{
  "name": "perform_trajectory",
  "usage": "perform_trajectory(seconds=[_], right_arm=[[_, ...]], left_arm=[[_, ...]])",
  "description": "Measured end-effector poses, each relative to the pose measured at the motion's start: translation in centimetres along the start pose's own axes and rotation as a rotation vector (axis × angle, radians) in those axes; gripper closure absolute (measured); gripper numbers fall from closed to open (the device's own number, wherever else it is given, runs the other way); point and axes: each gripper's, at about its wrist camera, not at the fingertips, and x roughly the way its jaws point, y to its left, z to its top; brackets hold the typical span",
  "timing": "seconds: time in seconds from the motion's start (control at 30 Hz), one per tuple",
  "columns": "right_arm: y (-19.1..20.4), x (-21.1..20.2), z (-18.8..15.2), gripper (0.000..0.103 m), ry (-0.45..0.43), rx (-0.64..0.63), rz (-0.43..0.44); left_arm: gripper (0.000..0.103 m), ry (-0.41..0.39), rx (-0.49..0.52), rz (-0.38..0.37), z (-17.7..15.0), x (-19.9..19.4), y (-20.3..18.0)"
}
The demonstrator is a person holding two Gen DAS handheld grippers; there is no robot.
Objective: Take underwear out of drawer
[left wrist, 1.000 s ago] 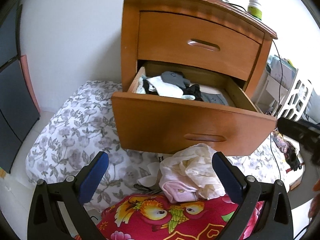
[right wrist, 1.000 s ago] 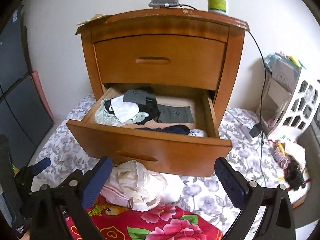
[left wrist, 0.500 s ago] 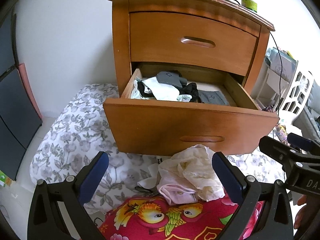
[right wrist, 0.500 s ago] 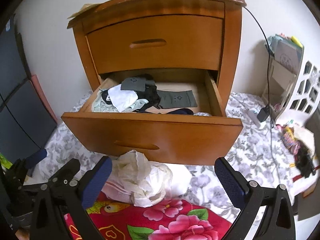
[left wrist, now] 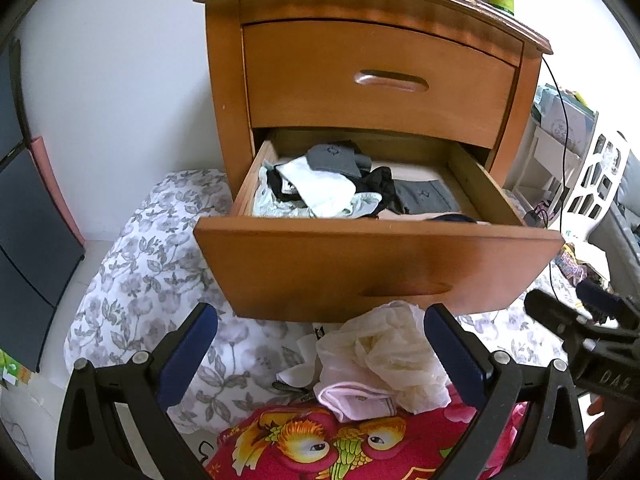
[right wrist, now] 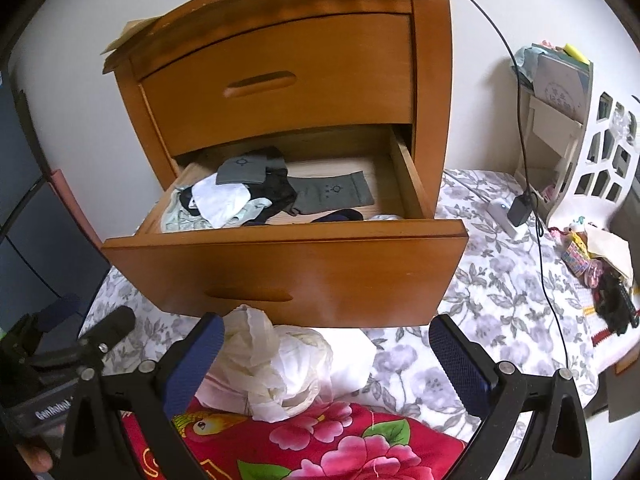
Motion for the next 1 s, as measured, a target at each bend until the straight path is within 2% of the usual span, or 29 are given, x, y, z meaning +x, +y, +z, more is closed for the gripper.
perform_trajectory(seconds=[0.13,0.47,0.6,0.73,0.9,1.0], right_arm=[[-0.3,0.5,0.0,0.0,0.005,0.006,0.006],[-1.4,2.1,-0.2,0.0,0.025,0.045,-0.003],[-1.5,2.6,-0.4,0.0,0.037,0.047,0.001],[-1.7,3.2,-0.5,0.0,0.045,0.053,0.001],[-1.8,4.4,-0.7,0.0,0.065,0.053,0.01],[-2.0,5.1,-0.9,0.0,0.077,0.057,0.013]], left_arm=[[0.0,0.002,0.012,-0.028,2.0,-0.1,0.1],[0.0,0.101,0.001,-0.098,8.8,2.4,0.9],[0.0,0.176,0.012,-0.071,11.2,5.3,0.8],[0.0,0.28,-0.041,-0.043,13.2,9.3,1.4],[0.0,0.38,-0.087,-0.007,14.1,13.5,1.3],[0.001,0.405,-0.074,0.025,14.4,15.3,0.6]])
